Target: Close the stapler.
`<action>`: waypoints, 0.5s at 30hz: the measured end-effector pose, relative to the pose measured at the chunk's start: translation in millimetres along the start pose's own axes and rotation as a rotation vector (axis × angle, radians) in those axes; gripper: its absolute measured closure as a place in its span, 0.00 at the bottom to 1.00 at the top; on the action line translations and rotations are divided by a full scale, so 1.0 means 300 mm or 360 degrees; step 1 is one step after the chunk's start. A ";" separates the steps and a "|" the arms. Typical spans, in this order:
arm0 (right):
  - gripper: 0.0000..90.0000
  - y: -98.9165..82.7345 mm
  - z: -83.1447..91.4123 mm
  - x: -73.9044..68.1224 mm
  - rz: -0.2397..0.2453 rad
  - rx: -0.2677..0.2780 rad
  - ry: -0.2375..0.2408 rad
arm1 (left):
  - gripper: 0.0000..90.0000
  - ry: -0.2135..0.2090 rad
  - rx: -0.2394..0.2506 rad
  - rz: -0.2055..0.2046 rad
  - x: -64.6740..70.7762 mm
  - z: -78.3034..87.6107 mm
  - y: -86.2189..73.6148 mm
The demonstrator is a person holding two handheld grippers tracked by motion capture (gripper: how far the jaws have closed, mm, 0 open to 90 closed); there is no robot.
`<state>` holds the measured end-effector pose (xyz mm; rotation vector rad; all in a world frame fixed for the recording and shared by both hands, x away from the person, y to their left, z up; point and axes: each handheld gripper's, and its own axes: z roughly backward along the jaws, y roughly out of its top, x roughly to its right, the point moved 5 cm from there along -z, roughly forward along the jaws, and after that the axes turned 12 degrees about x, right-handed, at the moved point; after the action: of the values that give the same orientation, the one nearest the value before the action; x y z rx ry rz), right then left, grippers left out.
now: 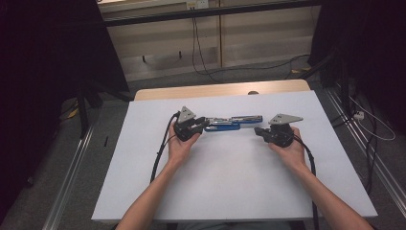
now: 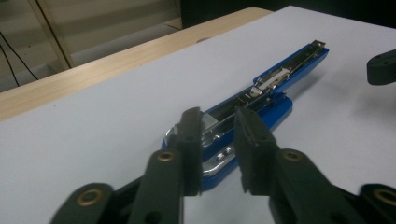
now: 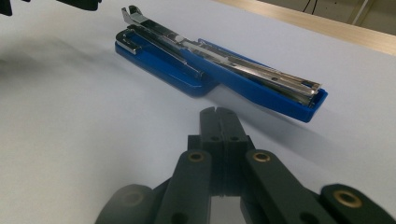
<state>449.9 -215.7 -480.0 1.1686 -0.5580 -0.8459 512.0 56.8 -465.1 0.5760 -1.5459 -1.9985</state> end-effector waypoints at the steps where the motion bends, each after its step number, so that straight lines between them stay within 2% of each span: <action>1: 1.00 0.000 0.000 0.000 -0.0002 -0.0002 0.0001 | 0.89 -0.0003 -0.0006 -0.0006 -0.002 -0.002 -0.004; 2: 1.00 -0.001 -0.002 0.001 -0.0002 -0.0003 0.0002 | 0.92 -0.0004 -0.0007 0.0008 -0.001 -0.005 -0.007; 7: 1.00 -0.004 -0.001 0.006 -0.0005 -0.0017 -0.0008 | 1.00 0.0021 -0.0043 -0.0002 -0.009 -0.005 -0.013; 9: 1.00 -0.003 0.001 0.010 0.0005 -0.0022 -0.0012 | 1.00 0.0022 -0.0059 0.0004 -0.010 -0.009 -0.018; 11: 1.00 -0.004 0.003 0.020 -0.0003 -0.0021 -0.0024 | 1.00 0.0027 -0.0087 -0.0018 -0.008 -0.017 -0.026; 13: 1.00 -0.008 0.004 0.023 -0.0010 -0.0033 -0.0030 | 1.00 0.0029 -0.0105 0.0002 -0.005 -0.026 -0.030; 15: 1.00 -0.010 0.002 0.023 -0.0013 -0.0038 -0.0025 | 1.00 0.0039 -0.0128 -0.0019 -0.007 -0.035 -0.033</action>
<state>452.5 -222.1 -483.0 1.1441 -0.5550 -0.8673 518.8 52.3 -477.3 0.5767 -1.4440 -2.0446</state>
